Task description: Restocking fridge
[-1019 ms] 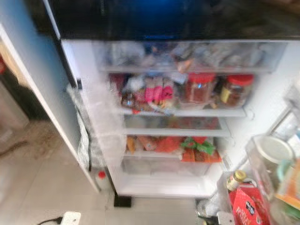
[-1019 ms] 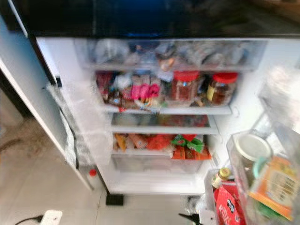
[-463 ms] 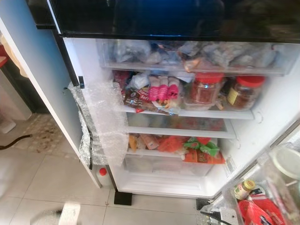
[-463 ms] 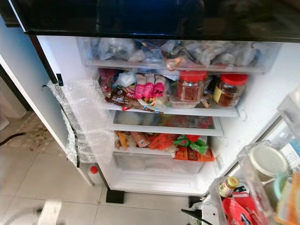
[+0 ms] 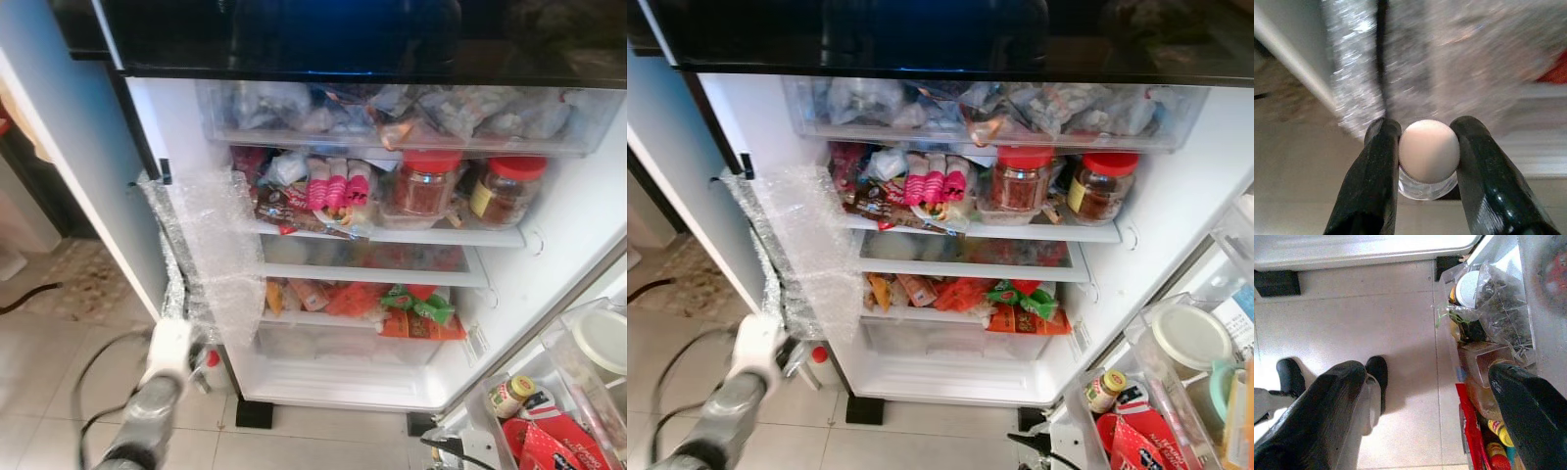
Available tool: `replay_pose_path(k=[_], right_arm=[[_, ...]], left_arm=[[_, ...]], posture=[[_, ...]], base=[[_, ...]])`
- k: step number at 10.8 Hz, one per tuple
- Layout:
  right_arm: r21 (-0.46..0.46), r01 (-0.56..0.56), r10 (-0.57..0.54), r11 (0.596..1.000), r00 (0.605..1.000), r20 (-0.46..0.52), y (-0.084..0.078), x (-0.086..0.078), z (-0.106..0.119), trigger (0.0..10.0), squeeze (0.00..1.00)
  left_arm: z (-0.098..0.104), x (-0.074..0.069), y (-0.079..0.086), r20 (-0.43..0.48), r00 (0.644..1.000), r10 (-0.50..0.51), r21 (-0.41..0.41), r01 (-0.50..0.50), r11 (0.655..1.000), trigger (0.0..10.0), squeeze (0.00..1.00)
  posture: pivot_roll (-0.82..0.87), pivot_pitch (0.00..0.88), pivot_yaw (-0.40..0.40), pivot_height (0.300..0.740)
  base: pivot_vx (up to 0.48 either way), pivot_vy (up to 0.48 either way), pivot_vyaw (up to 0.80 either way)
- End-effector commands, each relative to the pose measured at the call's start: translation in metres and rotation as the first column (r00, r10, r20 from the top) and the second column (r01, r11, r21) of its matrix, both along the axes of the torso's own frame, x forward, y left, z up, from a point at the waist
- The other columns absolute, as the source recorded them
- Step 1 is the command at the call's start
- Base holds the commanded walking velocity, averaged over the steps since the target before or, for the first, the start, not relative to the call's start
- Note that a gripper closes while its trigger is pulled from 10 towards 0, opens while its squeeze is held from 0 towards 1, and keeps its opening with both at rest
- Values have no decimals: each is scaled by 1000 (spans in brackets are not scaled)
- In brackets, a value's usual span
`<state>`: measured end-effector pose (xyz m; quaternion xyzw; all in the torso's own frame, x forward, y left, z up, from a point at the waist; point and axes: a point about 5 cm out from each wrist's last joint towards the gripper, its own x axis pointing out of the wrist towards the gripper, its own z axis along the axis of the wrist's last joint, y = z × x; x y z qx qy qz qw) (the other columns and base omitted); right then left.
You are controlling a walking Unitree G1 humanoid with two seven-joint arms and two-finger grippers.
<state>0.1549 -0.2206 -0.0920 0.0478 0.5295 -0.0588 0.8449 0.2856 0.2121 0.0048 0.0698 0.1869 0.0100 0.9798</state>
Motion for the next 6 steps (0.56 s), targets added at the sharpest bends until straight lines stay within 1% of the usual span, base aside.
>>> replay_pose_path(k=[1, 2, 3, 4, 5, 6], right_arm=[[-10, -18, 18, 1000, 1000, -25, -3, -1, 0, 10000, 0], [0, -20, 20, 1000, 999, -40, -3, -3, 0, 10000, 0], [15, -3, 4, 1000, 999, -36, -2, -3, -1, 10000, 0], [19, 9, -9, 1000, 999, -37, -2, -4, -1, 10000, 0], [21, 16, -15, 1000, 999, -39, -2, -6, -2, 10000, 0], [29, 31, -30, 999, 999, -40, 0, -8, -3, 10000, 0]], left_arm=[[-1, 0, -11, 6, 998, -56, -43, 56, 998, 10000, 0], [-6, -4, -31, -9, 986, -167, -96, 165, 982, 10000, 0], [-11, -10, -40, -18, 973, -231, -92, 228, 969, 10000, 0], [-15, -14, -43, -33, 966, -258, -104, 253, 962, 10000, 0], [-16, -15, -39, -36, 974, -222, -125, 216, 968, 10000, 0], [-17, -17, -33, -48, 974, -219, -105, 214, 971, 10000, 0]], posture=[[-154, 64, -46, 740], [-174, 67, -41, 740], [-194, 72, -36, 740], [-195, 73, -32, 740], [-185, 76, -32, 740], [-174, 81, -32, 740]], base=[[0, 0, 0], [0, 0, 0], [0, 0, 0], [0, 0, 0], [0, 0, 0], [0, 0, 0]])
